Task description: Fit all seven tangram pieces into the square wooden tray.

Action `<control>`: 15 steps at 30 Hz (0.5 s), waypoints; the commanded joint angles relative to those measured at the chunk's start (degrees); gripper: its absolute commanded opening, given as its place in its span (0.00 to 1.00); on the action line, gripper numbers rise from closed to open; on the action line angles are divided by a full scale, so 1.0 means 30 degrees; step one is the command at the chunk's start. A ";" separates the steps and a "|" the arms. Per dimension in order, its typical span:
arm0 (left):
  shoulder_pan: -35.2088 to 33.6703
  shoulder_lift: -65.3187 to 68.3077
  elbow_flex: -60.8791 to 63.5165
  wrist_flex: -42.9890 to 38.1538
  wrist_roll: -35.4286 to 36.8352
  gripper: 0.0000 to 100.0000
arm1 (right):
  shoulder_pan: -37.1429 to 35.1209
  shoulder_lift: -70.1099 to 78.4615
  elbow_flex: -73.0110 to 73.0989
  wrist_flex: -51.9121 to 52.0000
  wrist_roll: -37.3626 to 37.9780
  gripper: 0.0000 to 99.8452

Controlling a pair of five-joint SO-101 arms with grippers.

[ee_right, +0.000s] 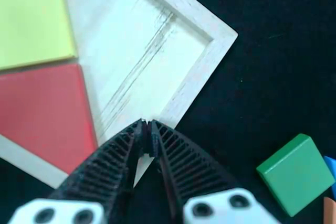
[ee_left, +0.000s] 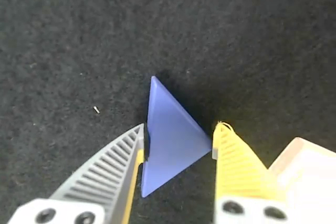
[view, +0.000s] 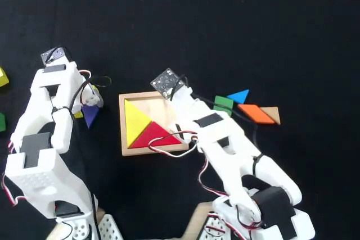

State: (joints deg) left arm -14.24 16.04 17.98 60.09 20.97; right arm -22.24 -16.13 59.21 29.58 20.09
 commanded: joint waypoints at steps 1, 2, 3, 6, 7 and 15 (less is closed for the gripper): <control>0.0190 -0.0234 -0.0659 0.0381 -0.0088 0.16 | 0.0264 -0.0659 -0.0073 -0.0264 0.0000 0.01; 0.0220 -0.0293 -0.0806 0.0821 -0.0088 0.16 | 0.0264 -0.0718 -0.0073 -0.0264 0.0000 0.01; 0.0337 -0.0322 -0.1011 0.1348 -0.0059 0.16 | 0.0264 -0.0777 -0.0073 -0.0234 0.0000 0.01; 0.1158 -0.1055 -0.2183 0.3575 -0.0088 0.15 | 0.0557 -0.0864 -0.0190 -0.0147 0.0000 0.01; 0.1480 -0.1348 -0.2418 0.4132 -0.0088 0.15 | 0.0908 -0.1158 -0.0278 0.0117 0.0000 0.01; 0.4381 -0.4542 -0.2740 0.5568 -0.1495 0.16 | 0.3077 -0.4234 0.0864 0.0615 -0.0176 0.01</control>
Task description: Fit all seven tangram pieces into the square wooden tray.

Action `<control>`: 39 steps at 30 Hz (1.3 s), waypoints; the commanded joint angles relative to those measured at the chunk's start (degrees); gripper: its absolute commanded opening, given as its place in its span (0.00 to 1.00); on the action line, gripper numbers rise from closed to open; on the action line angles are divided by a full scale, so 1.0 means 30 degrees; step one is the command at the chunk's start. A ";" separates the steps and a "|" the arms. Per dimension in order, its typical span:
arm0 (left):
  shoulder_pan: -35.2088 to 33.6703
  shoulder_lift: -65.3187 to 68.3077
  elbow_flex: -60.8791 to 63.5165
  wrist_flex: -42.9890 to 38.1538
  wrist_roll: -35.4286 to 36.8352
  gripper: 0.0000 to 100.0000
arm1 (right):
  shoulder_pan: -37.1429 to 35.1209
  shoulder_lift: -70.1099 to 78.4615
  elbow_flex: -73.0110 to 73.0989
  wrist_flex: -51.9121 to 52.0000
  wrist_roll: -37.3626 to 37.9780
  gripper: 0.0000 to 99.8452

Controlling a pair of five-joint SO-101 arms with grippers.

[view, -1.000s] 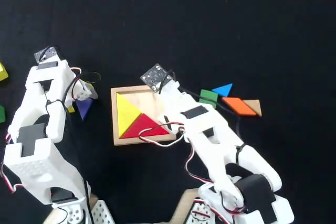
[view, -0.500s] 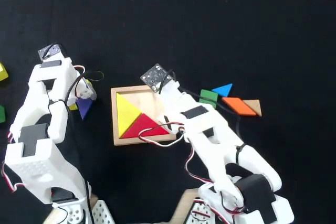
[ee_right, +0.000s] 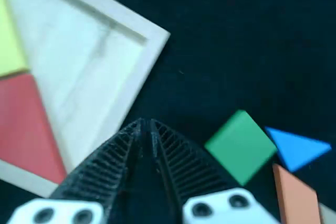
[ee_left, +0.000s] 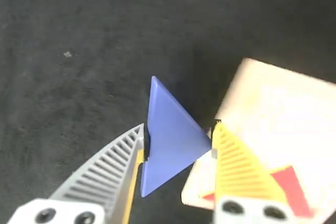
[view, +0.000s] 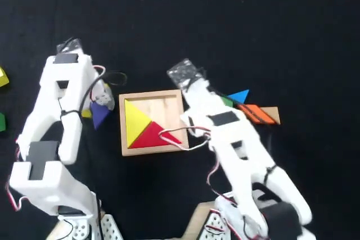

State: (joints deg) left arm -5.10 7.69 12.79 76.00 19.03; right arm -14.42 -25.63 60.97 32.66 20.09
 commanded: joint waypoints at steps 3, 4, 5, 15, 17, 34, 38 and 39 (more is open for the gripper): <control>0.2711 -0.2491 -0.1011 0.0264 -0.0469 0.16 | 0.0381 -0.0484 0.0073 0.0410 -0.0176 0.01; 0.3004 -0.2637 -0.1040 0.0234 -0.0176 0.16 | 0.0352 0.0015 -0.0161 0.0791 -0.0176 0.01; 0.3121 -0.2725 -0.1040 0.0205 0.0147 0.16 | 0.0352 0.0630 -0.0396 0.1055 -0.0147 0.01; 0.3238 -0.2930 -0.2418 0.0000 0.3780 0.15 | -0.1260 0.6110 -0.4234 0.3751 0.0498 0.01; 0.3355 -0.2842 -0.2886 -0.0029 0.5216 0.16 | -0.1670 0.6110 -0.4205 0.3751 0.0996 0.01; 0.5026 -0.2608 -0.3092 -0.0117 0.8322 0.16 | 0.2989 0.2300 -0.4615 0.3810 -0.2051 0.01; 0.7136 -0.0996 -0.2828 -0.2520 0.8322 0.16 | 0.5040 0.0747 -0.2974 0.1758 -0.4308 0.01; 0.7399 -0.0381 -0.2652 -0.3487 0.8322 0.15 | 0.5128 0.0484 -0.2447 0.1026 -0.4278 0.01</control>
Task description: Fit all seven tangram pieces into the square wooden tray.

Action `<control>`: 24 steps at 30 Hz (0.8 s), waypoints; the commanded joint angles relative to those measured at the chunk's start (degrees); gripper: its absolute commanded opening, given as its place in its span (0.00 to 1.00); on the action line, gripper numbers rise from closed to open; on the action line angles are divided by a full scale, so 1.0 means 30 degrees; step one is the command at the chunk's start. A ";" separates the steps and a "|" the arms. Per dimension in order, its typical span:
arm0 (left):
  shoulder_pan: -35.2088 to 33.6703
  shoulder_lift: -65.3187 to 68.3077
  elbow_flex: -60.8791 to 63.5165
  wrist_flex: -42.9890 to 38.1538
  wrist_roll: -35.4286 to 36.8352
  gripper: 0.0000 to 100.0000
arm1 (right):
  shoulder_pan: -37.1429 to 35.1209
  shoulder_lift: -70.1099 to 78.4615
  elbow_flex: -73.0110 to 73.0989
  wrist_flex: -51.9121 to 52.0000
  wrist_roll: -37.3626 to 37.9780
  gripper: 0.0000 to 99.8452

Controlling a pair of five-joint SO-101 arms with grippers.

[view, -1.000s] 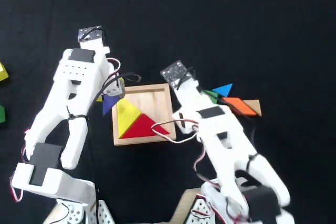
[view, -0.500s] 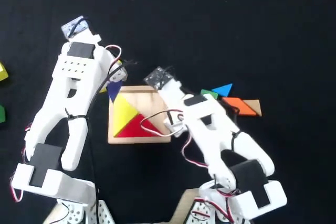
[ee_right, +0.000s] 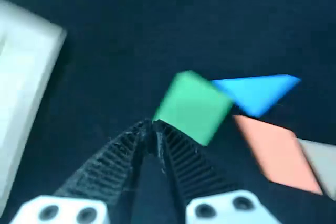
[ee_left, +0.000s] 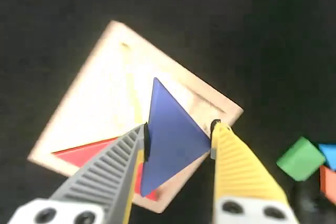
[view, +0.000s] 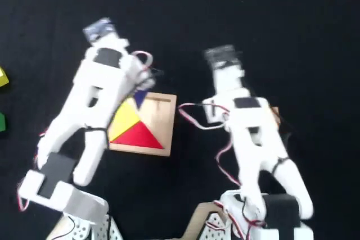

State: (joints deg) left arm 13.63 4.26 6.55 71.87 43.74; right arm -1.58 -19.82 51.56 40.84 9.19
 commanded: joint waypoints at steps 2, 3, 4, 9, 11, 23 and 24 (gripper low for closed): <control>0.1509 0.2256 -0.0454 -0.3839 0.0147 0.15 | 0.0908 -0.1890 0.1451 -0.2725 -0.0645 0.01; 0.1597 0.2842 -0.0542 -0.4220 0.0381 0.15 | 0.0908 -0.2037 0.1656 -0.2960 -0.0615 0.01; 0.1685 0.3458 -0.0659 -0.4278 0.0879 0.15 | 0.0908 -0.2183 0.1773 -0.3048 -0.0381 0.01; 0.1744 0.4864 -0.1626 -0.3516 0.2491 0.15 | 0.0908 -0.2242 0.1861 -0.3165 0.0117 0.01; 0.1919 0.4923 -0.1744 -0.2960 0.2520 0.15 | 0.0850 -0.2242 0.1861 -0.3165 0.0117 0.01; 0.3414 0.5011 -0.1744 -0.1905 0.2549 0.15 | 0.0791 -0.2242 0.1861 -0.3194 0.0117 0.01; 0.3385 0.5011 -0.1744 -0.1905 0.2549 0.15 | 0.0791 -0.2242 0.1861 -0.3194 0.0117 0.01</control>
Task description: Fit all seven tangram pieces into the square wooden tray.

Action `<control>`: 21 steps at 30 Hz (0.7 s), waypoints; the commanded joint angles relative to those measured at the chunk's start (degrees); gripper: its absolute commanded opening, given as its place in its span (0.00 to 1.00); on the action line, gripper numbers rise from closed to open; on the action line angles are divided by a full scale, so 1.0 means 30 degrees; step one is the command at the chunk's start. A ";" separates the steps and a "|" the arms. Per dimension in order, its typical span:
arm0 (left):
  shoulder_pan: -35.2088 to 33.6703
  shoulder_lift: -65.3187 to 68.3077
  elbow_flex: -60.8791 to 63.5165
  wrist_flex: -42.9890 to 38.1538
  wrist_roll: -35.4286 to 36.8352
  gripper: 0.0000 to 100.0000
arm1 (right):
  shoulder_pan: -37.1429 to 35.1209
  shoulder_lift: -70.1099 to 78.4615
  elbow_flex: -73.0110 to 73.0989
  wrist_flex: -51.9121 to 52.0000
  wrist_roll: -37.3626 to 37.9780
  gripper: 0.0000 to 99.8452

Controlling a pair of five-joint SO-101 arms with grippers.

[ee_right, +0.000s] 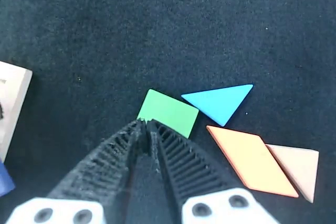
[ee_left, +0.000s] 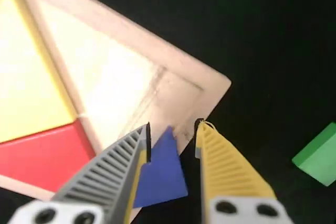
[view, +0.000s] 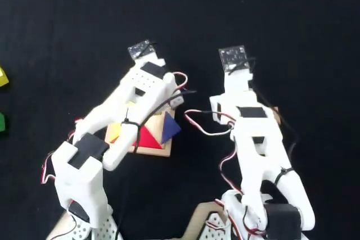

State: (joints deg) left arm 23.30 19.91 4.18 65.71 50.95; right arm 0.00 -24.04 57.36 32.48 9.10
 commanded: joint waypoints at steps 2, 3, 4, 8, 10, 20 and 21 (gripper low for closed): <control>0.0044 -0.0176 -0.0952 0.0147 0.0147 0.15 | 0.0264 -0.0835 -0.0073 -0.0410 0.0147 0.01; -0.0015 -0.0176 -0.0952 0.0147 0.0147 0.15 | 0.0264 -0.0835 -0.0073 -0.0410 0.0147 0.01; -0.0044 -0.0176 -0.0952 0.0147 0.0147 0.15 | 0.0264 -0.0835 -0.0073 -0.0410 0.0147 0.01; -0.0073 -0.0410 -0.0952 0.0410 0.0000 0.16 | 0.0264 -0.0835 -0.0073 -0.0410 0.0147 0.01; -0.0278 -0.0967 -0.1538 0.1553 -0.0410 0.16 | 0.0264 -0.0835 -0.0073 -0.0410 0.0147 0.01; 0.2125 -0.3341 -0.2505 0.7560 -1.8696 0.15 | 0.0381 -0.0923 -0.0073 -0.0410 0.0147 0.01; 0.2652 -0.3223 -0.2007 0.7648 -1.9839 0.15 | 0.0381 -0.0923 -0.0073 -0.0410 0.0147 0.01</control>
State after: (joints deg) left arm 26.99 12.88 -2.07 86.20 9.19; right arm 0.00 -24.04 57.36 32.48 9.10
